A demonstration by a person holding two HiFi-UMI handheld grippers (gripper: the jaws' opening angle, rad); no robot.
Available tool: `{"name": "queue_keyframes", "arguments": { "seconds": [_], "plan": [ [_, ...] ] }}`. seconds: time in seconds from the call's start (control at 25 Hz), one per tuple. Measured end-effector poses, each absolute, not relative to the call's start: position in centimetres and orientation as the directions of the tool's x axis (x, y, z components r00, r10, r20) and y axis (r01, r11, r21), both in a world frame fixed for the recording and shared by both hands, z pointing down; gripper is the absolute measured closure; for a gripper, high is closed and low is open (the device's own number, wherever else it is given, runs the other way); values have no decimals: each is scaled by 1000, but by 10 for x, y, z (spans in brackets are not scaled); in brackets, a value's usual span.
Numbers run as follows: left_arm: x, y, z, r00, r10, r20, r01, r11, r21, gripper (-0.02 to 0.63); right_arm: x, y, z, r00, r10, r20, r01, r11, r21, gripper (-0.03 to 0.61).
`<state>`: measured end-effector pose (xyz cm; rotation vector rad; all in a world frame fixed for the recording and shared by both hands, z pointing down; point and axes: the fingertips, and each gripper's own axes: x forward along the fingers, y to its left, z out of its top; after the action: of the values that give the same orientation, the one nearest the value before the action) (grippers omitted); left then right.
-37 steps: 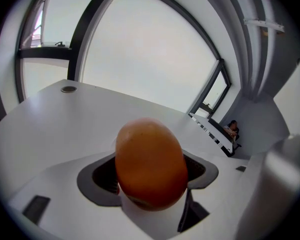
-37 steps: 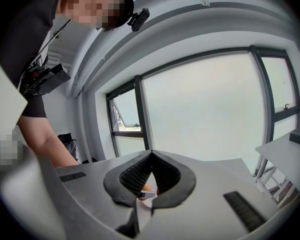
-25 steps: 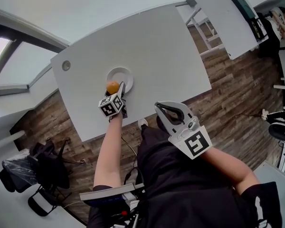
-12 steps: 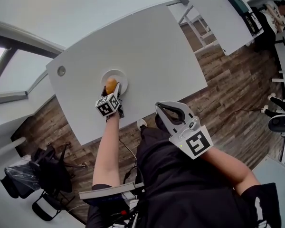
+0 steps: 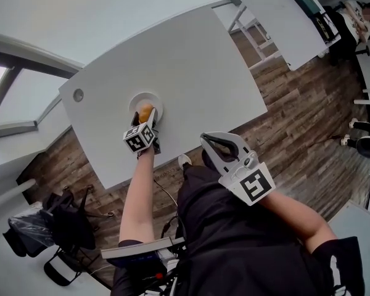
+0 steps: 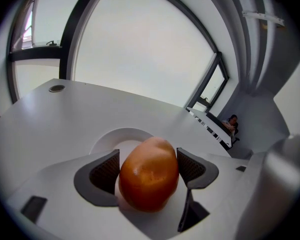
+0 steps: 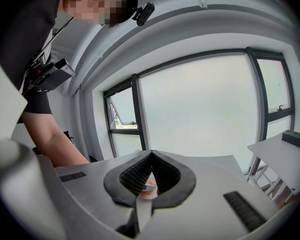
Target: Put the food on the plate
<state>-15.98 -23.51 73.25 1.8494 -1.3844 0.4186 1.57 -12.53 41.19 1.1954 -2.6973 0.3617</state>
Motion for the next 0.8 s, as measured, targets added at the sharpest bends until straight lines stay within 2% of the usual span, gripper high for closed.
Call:
{"name": "queue_keyframes", "arguments": {
  "seconds": [0.6,0.64,0.68,0.8],
  "plan": [
    [-154,-236,727,284,-649,706,-957,-148,248,270,35,-124,418,-668,-699,254,-740,661,-127,581],
    [-156,-234,726,274,-650,708,-960,-141,242,268,36,-123,418,-673,-695,253,-736,666,-126,581],
    [-158,-232,725,266,-652,710,-962,-135,236,239,35,-121,418,-677,-691,253,-732,670,-128,581],
    [-159,-228,718,253,-666,702,-966,-128,227,232,40,-117,414,-682,-690,242,-729,669,-147,581]
  ]
}}
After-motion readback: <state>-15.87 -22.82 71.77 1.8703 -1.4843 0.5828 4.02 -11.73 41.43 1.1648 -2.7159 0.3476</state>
